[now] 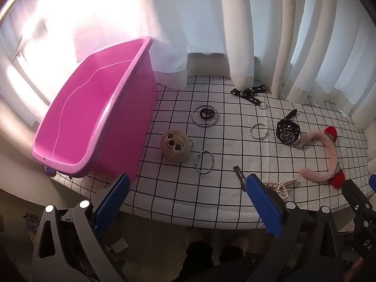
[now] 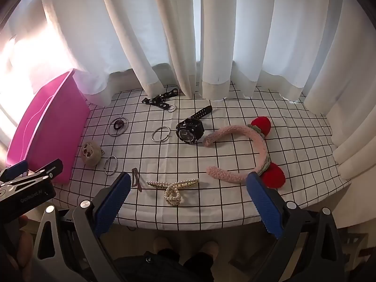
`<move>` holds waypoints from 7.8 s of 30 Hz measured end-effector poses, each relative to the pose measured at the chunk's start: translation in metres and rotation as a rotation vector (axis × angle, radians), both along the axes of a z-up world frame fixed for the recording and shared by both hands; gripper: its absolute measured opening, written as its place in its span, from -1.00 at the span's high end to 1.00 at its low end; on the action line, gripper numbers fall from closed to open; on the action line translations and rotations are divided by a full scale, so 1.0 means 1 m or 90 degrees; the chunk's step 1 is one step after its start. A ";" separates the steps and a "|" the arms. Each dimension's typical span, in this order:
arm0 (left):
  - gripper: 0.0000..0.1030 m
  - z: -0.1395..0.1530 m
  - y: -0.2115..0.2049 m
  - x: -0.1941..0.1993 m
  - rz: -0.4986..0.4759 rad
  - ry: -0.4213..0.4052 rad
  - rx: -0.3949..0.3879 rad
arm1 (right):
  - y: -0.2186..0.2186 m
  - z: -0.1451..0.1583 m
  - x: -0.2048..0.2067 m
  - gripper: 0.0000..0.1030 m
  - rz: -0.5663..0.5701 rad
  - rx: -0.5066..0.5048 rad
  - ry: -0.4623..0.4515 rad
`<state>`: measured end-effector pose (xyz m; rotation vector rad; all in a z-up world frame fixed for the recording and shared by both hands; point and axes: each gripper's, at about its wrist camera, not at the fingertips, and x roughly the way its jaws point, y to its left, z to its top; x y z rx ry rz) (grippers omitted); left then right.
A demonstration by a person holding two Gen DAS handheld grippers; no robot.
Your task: Organize jewelry
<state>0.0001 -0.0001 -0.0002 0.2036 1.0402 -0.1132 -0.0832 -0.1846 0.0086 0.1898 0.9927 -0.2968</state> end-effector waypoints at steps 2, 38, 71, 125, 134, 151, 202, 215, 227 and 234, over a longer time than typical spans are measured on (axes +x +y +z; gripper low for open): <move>-0.88 0.001 0.000 0.000 -0.001 -0.001 0.000 | 0.000 0.000 0.000 -0.83 -0.001 0.001 0.000; -0.88 0.002 0.002 0.003 -0.001 -0.009 0.006 | -0.002 -0.002 0.000 -0.83 0.004 0.001 0.004; -0.88 0.004 0.002 0.003 -0.003 -0.010 0.008 | -0.006 -0.002 -0.003 -0.83 0.005 0.013 -0.007; -0.88 -0.180 -0.055 0.027 0.088 0.100 -0.089 | -0.190 -0.167 0.020 -0.83 -0.057 0.017 0.097; -0.88 -0.194 -0.049 0.038 0.130 0.097 -0.094 | -0.195 -0.181 0.030 -0.83 -0.046 0.003 0.105; -0.90 -0.199 -0.054 0.018 0.141 0.001 -0.074 | -0.201 -0.195 0.048 -0.84 -0.029 -0.020 0.081; 0.76 -0.087 -0.047 -0.017 0.033 -0.095 -0.156 | -0.171 -0.085 0.033 0.68 0.062 0.039 -0.086; 0.76 0.017 0.020 -0.003 0.024 -0.216 -0.189 | -0.067 0.011 0.077 0.68 0.167 0.038 -0.196; 0.76 0.064 0.157 0.054 0.105 -0.278 -0.154 | 0.115 0.059 0.178 0.68 0.346 0.065 -0.241; 0.76 0.041 0.235 0.091 0.170 -0.239 -0.133 | 0.224 0.052 0.238 0.68 0.434 0.054 -0.199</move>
